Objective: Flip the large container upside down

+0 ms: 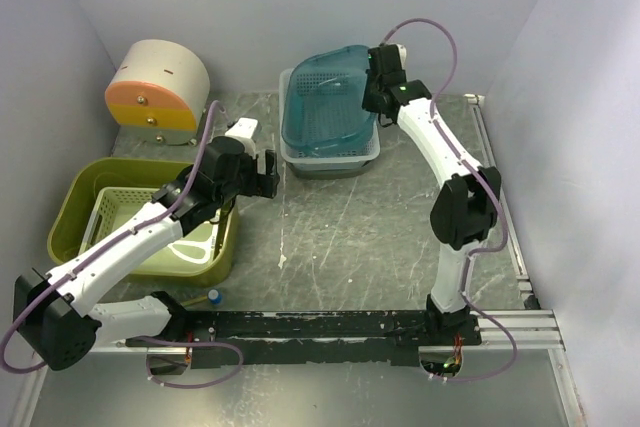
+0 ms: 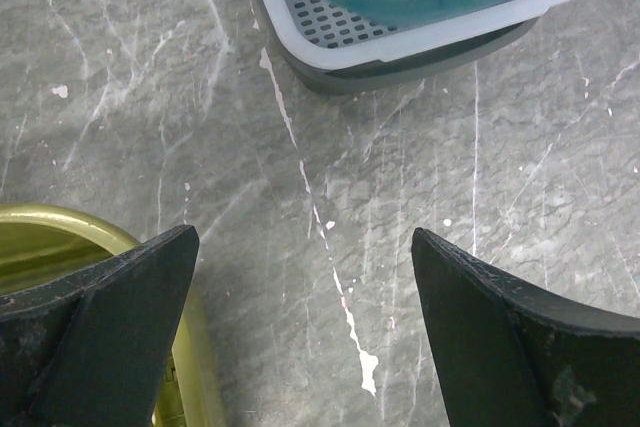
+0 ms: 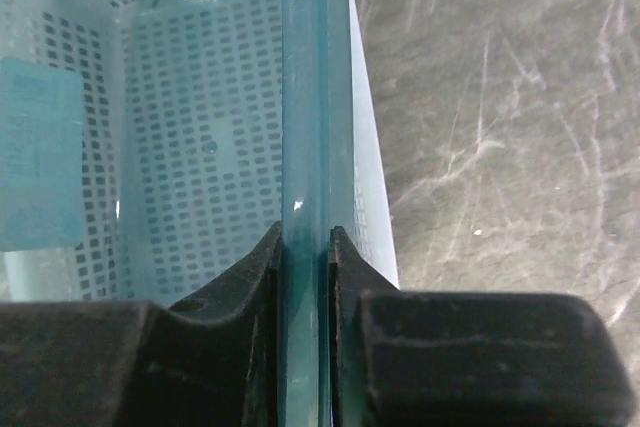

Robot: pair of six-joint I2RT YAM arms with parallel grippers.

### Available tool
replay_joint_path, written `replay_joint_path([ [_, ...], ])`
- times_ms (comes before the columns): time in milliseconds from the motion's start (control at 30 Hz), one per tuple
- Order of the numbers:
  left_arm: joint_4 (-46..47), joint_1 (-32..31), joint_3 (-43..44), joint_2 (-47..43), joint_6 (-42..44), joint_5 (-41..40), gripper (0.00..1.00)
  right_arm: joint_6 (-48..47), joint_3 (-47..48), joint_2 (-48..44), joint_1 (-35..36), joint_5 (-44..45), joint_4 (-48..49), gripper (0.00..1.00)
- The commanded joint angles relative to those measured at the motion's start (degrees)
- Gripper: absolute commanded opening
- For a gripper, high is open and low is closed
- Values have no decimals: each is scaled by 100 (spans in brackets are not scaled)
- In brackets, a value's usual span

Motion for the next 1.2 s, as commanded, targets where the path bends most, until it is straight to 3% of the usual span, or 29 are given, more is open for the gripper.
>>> replay_joint_path([
  [0,-141,3,155,83,27,-86,100,-143,-12,-550,-43,-41,228,0],
  [267,-161,-1,288,64,72,-77,100,-428,-694,-1759,-60,601,388,0],
  [567,-9,0,550,345,62,412,100,-1254,-2230,-3222,-327,3773,109,0],
  [667,105,0,680,523,44,687,100,-1691,-2495,-3305,-331,5040,5,0],
  [800,276,-2,830,836,12,1112,99,-2313,-2804,-3287,-308,5788,85,0],
  [900,316,0,947,1041,-5,1308,99,-2122,-2948,-3249,-261,5673,-111,0],
  [1000,368,-1,936,1120,-16,1419,99,-1417,-2997,-3184,-248,5052,-657,0],
  [1167,409,-2,831,1105,-16,1456,99,-689,-3520,-3141,-247,4031,-737,0],
])
